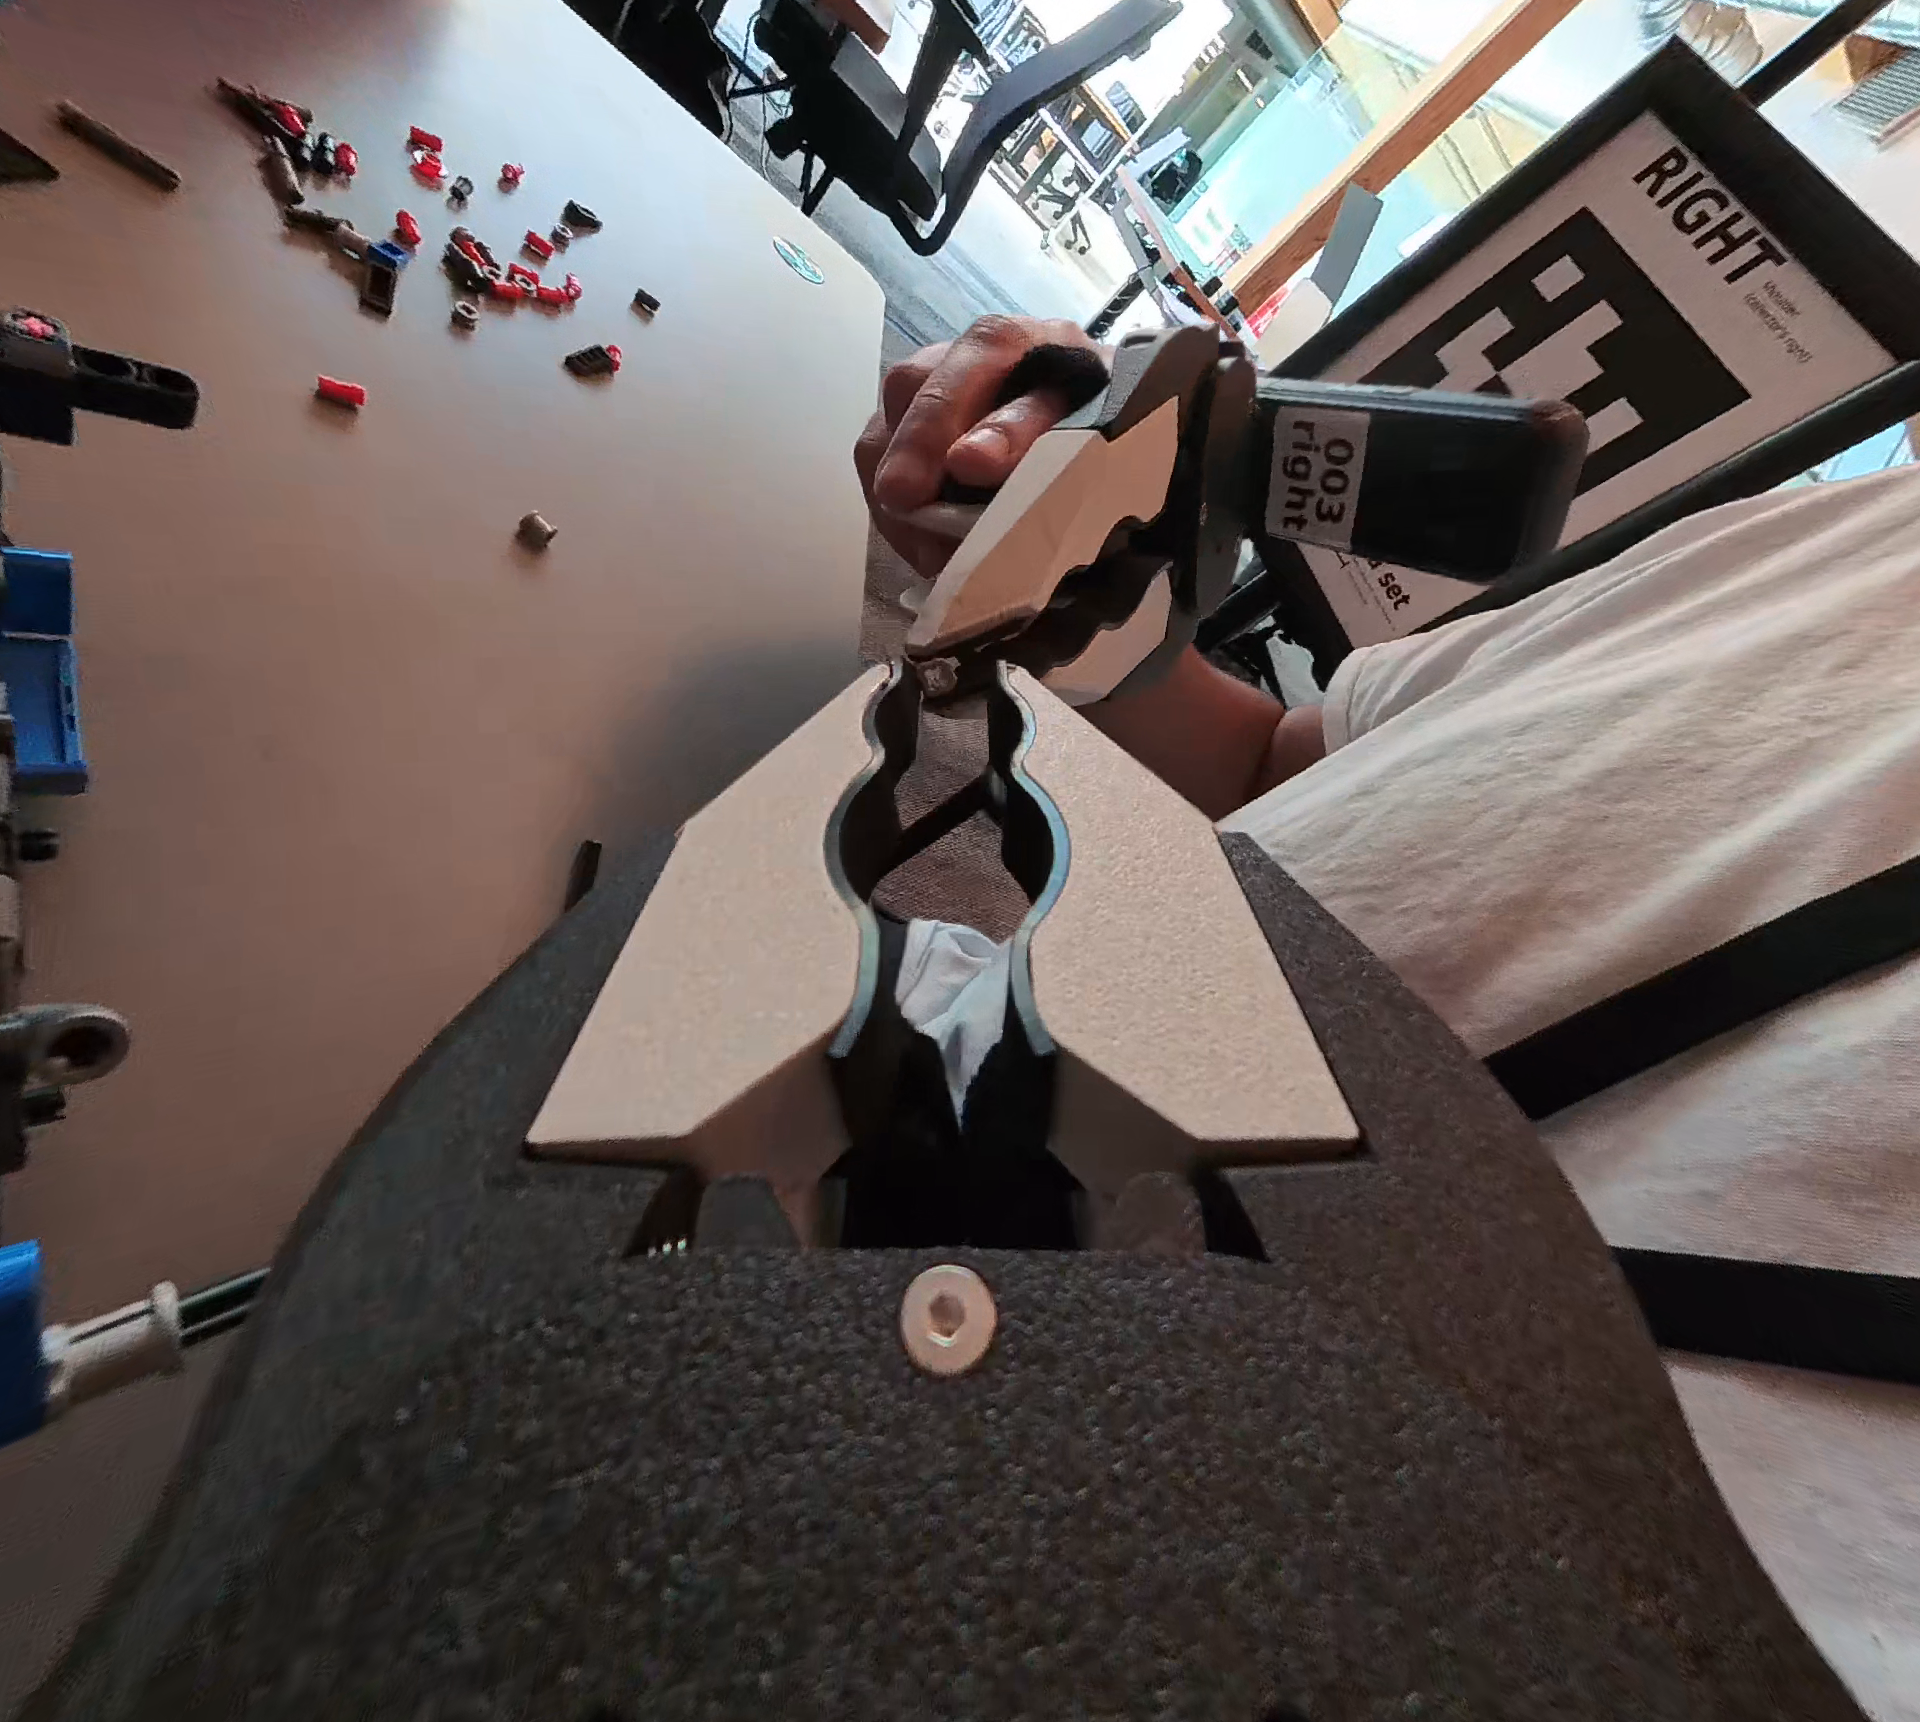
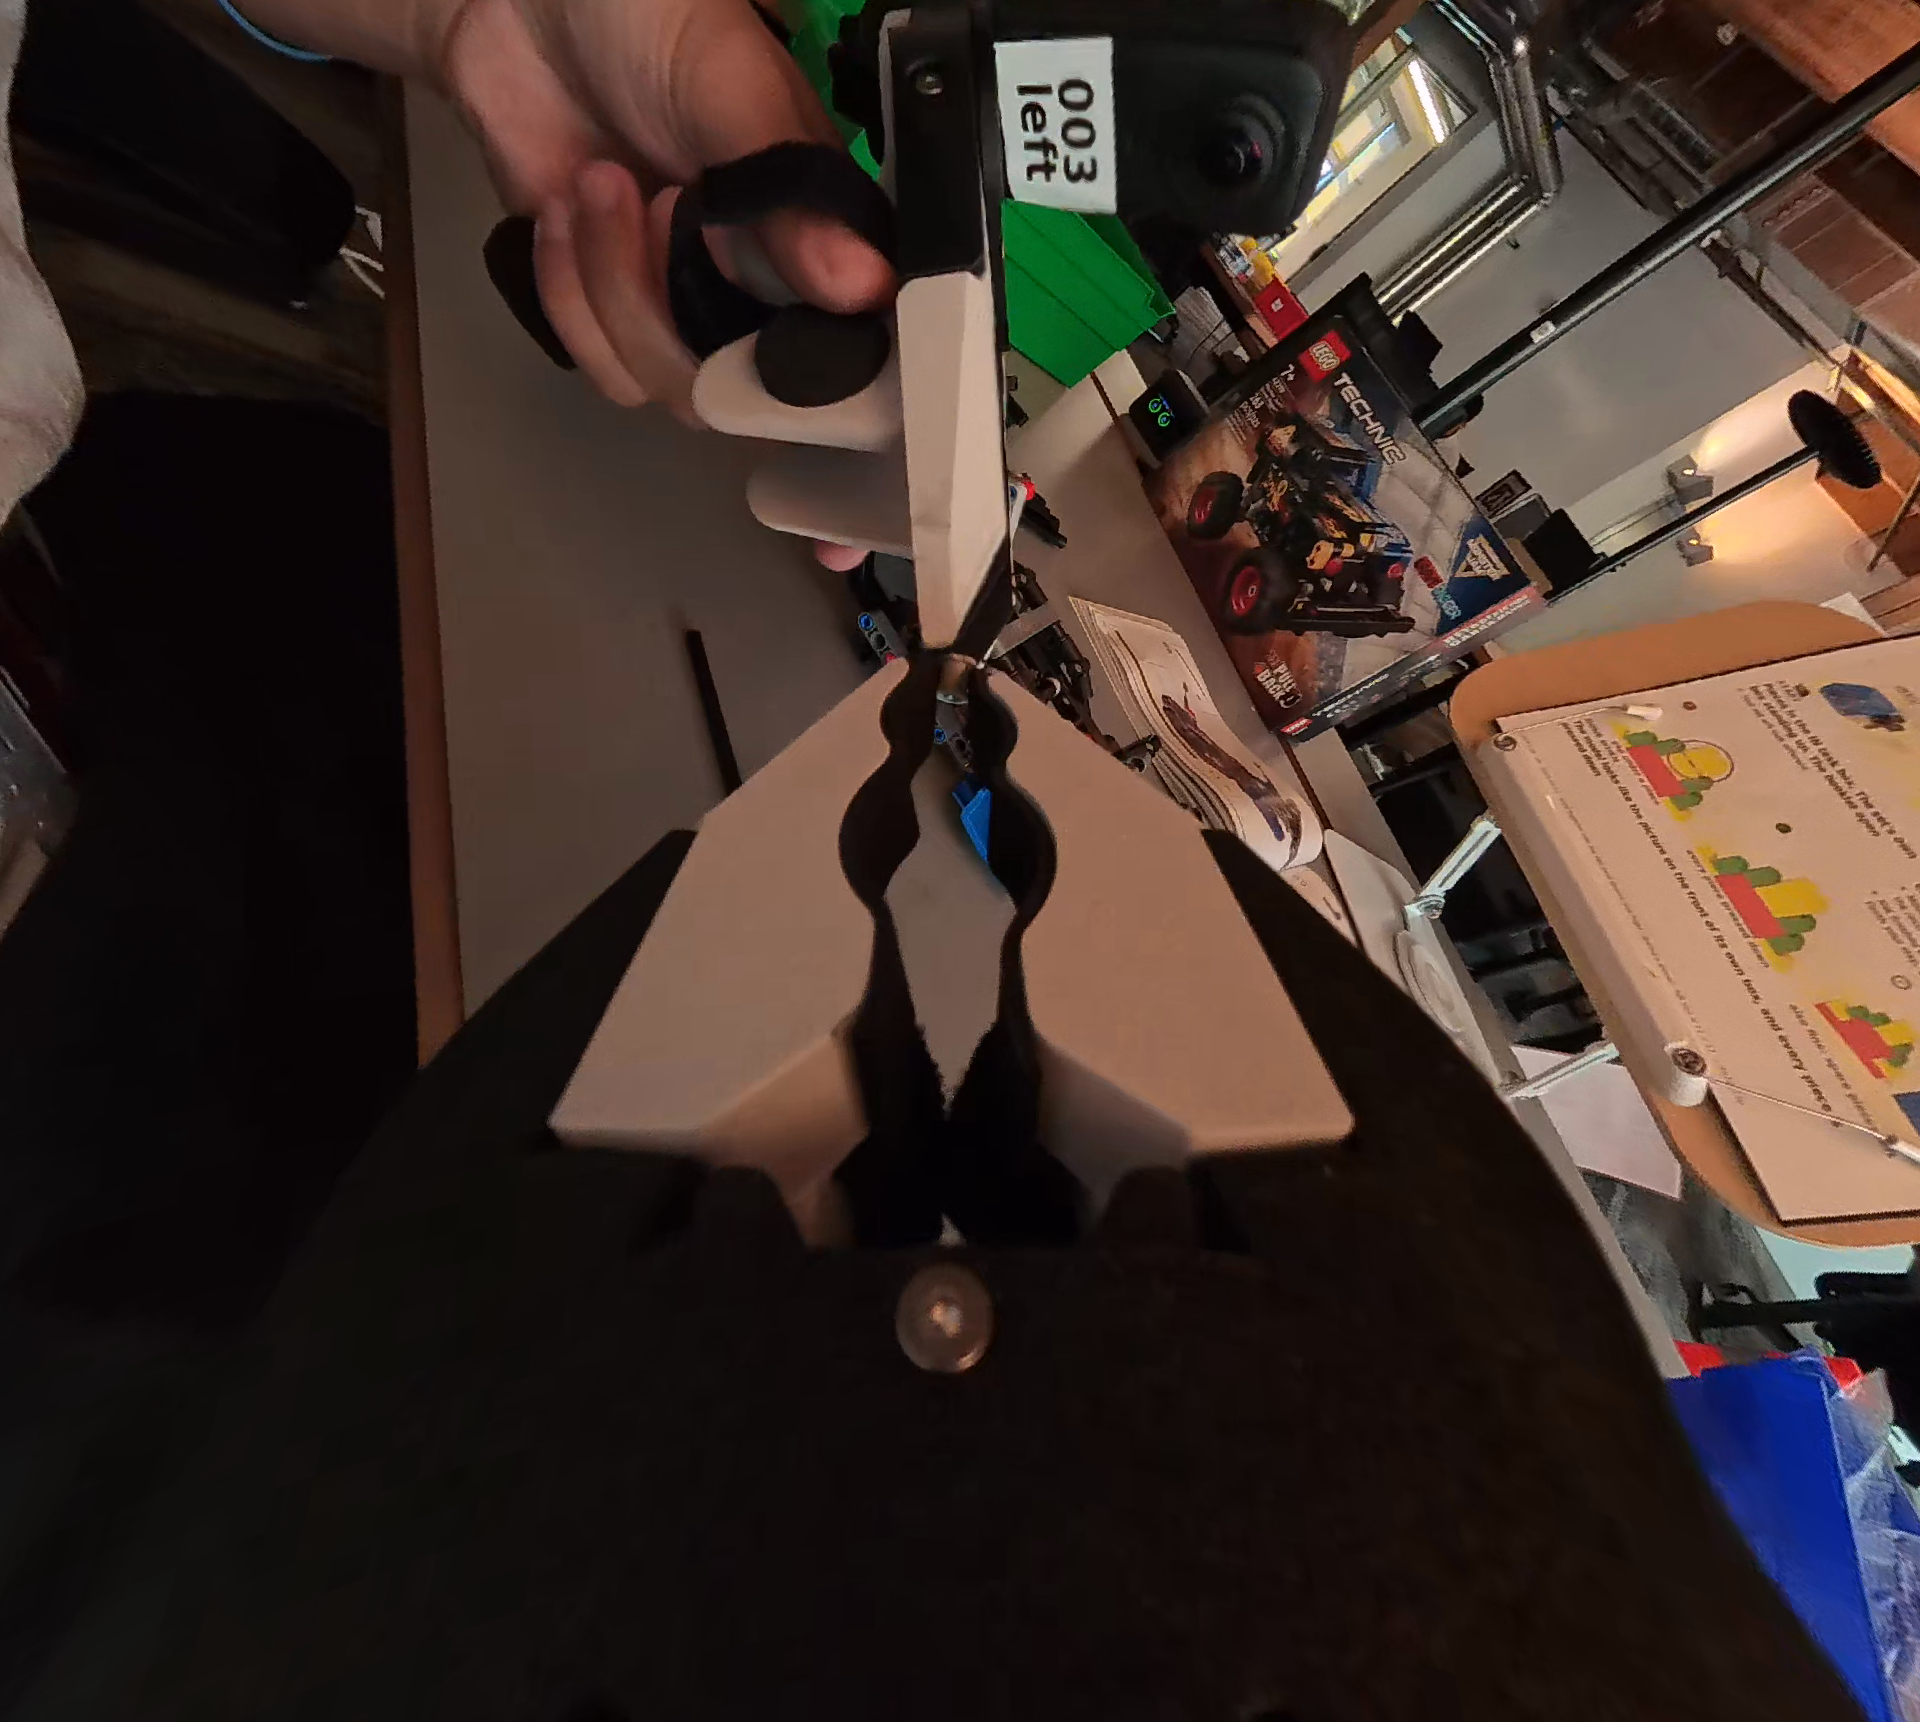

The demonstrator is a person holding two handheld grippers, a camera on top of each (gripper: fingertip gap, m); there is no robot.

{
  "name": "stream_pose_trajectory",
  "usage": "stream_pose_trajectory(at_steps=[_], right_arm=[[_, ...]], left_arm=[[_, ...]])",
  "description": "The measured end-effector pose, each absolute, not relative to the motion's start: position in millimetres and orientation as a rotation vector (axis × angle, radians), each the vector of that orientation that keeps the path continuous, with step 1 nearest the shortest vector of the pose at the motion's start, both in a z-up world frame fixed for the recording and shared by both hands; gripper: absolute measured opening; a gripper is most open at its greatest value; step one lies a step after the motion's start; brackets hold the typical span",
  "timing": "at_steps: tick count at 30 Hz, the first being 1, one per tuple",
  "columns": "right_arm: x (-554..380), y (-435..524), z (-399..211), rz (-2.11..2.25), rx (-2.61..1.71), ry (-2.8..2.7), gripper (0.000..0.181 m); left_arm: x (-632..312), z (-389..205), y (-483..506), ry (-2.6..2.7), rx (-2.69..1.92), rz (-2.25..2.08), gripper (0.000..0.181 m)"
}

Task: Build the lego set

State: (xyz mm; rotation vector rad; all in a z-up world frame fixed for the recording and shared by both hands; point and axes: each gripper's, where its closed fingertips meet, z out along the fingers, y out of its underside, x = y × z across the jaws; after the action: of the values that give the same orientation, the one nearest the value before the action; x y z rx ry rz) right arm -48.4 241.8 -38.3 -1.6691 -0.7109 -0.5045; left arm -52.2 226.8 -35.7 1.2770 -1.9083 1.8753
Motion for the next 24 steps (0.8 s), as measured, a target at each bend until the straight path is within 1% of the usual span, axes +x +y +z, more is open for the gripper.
stream_pose_trajectory(at_steps=[1,2,10,16,21,24], right_arm=[[-50,242,-38,-0.504,-1.665,-0.712,0.005],[-51,241,-37,-0.501,-1.658,-0.711,0.006],[-60,238,-33,-0.453,-1.650,-0.720,0.005],[-72,234,-8,-0.234,-1.543,-0.593,0.006],[-74,234,0,-0.244,-1.499,-0.580,0.010],[-75,233,1,-0.258,-1.485,-0.591,0.007]], left_arm=[[-53,-35,227,-1.894,1.274,1.877,0.009],[-53,-34,228,-1.881,1.269,1.886,0.005],[-62,-30,226,-1.846,1.183,1.910,0.004],[-72,-6,222,-1.608,1.036,2.020,0.005],[-73,2,222,-1.371,1.005,2.017,0.004],[-75,4,220,-1.250,0.983,1.984,0.004]])
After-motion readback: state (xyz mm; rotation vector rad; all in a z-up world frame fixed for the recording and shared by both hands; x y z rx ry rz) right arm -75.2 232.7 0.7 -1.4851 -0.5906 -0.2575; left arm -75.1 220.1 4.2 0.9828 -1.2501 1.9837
